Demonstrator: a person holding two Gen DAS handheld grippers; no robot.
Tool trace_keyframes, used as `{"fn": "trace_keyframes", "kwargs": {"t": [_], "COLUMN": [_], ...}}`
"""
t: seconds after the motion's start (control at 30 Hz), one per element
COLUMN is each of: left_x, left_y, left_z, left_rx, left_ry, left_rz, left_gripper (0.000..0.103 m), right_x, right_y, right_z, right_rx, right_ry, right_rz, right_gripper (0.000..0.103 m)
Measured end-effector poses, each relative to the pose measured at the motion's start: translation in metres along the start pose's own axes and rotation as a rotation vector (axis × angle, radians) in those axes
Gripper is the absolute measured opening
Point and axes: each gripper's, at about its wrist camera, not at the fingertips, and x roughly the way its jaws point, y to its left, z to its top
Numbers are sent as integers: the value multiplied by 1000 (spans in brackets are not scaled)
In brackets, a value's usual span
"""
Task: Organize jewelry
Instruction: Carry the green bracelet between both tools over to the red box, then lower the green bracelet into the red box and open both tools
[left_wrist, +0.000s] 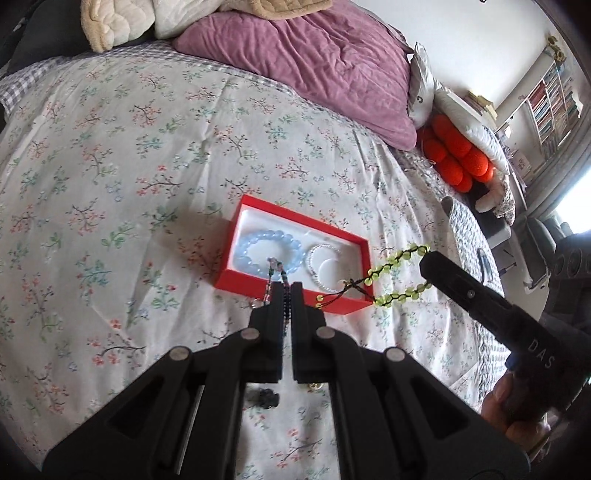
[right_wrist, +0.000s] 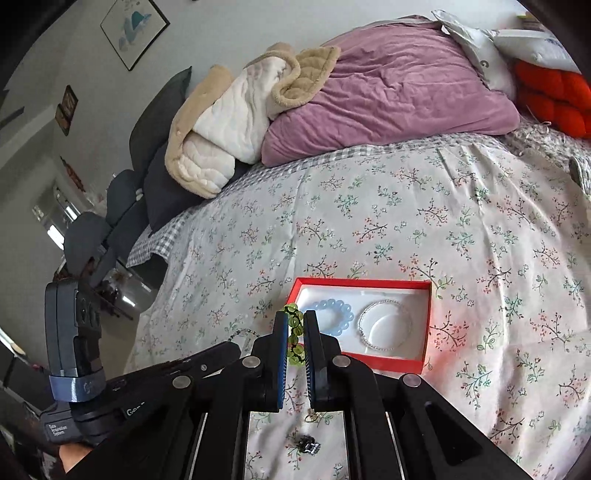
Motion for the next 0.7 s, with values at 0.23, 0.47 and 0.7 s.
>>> {"fn": "trace_keyframes", "kwargs": {"t": [0.23, 0.47, 0.7], "left_x": [29, 62, 80], "left_y": [-19, -10, 16], "left_z": [7, 15, 16], "left_rx": [-20, -60, -111], "left_ry": [-7, -19, 0], "left_rz": [-72, -82, 10], "left_gripper": [4, 4, 4], "right_x": [-1, 15, 34], "right_y": [-12, -25, -30], "right_z": [10, 12, 9], "right_rx": [20, 45, 44], "right_ry": [-65, -55, -11], "right_rz": [-38, -69, -69], "right_gripper": [8, 8, 8]}}
